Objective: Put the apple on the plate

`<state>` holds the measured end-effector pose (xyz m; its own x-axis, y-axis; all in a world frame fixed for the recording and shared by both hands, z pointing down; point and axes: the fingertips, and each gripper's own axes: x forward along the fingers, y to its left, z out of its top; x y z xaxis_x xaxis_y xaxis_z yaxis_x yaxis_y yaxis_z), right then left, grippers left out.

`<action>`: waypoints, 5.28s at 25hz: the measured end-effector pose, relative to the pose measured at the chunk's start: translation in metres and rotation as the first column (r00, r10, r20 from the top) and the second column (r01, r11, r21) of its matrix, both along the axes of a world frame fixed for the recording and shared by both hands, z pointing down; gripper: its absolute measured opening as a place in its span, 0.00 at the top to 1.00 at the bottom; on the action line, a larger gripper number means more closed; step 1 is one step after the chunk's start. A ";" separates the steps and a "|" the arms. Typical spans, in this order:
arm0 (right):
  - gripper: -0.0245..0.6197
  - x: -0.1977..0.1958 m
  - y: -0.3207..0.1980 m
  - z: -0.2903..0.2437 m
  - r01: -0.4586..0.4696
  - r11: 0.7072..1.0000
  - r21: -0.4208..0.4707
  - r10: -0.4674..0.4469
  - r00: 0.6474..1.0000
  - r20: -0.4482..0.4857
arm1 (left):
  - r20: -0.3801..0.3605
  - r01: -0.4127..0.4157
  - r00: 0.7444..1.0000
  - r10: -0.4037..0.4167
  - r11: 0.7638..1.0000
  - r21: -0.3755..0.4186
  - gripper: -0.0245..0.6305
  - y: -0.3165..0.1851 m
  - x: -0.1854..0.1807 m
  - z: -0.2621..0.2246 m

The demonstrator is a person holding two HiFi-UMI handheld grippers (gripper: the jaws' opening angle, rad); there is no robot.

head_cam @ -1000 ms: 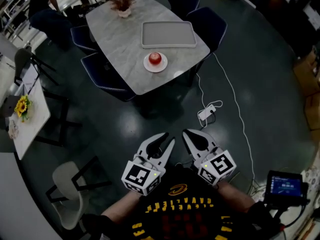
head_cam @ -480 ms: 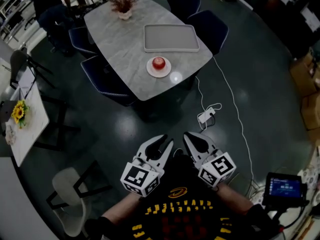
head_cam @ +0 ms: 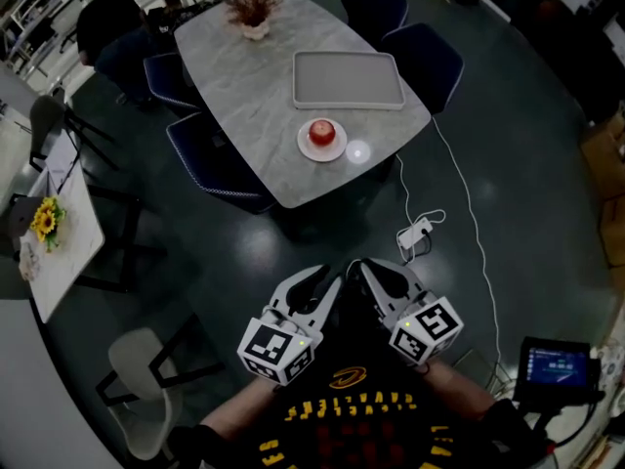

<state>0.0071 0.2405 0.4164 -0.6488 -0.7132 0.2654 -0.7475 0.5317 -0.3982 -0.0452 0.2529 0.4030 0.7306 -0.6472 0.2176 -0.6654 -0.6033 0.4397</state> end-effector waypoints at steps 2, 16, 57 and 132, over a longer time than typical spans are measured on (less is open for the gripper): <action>0.95 0.004 -0.013 0.000 0.012 1.000 0.003 -0.012 1.000 0.010 | 0.011 0.010 1.000 -0.010 1.000 0.000 0.82 -0.013 0.004 -0.001; 0.95 0.050 -0.126 -0.009 0.102 0.994 0.027 -0.103 0.992 0.068 | 0.044 0.100 0.994 -0.101 0.995 0.016 0.82 -0.118 0.046 -0.008; 0.95 0.058 -0.283 0.035 0.006 0.997 -0.077 -0.006 1.000 0.004 | -0.008 0.289 0.956 -0.292 0.951 -0.111 0.82 -0.282 -0.039 0.033; 0.87 0.028 -0.331 0.290 -0.095 0.801 -0.592 0.034 0.993 -0.114 | 0.168 0.210 0.977 -0.132 0.734 -0.646 0.86 -0.336 -0.063 0.303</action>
<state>0.0351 -0.0900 0.7069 -0.5574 -0.4340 0.7077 -0.8211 0.1624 -0.5471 -0.1077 -0.0835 0.7065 0.5693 -0.4261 0.7030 -0.7936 -0.0618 0.6052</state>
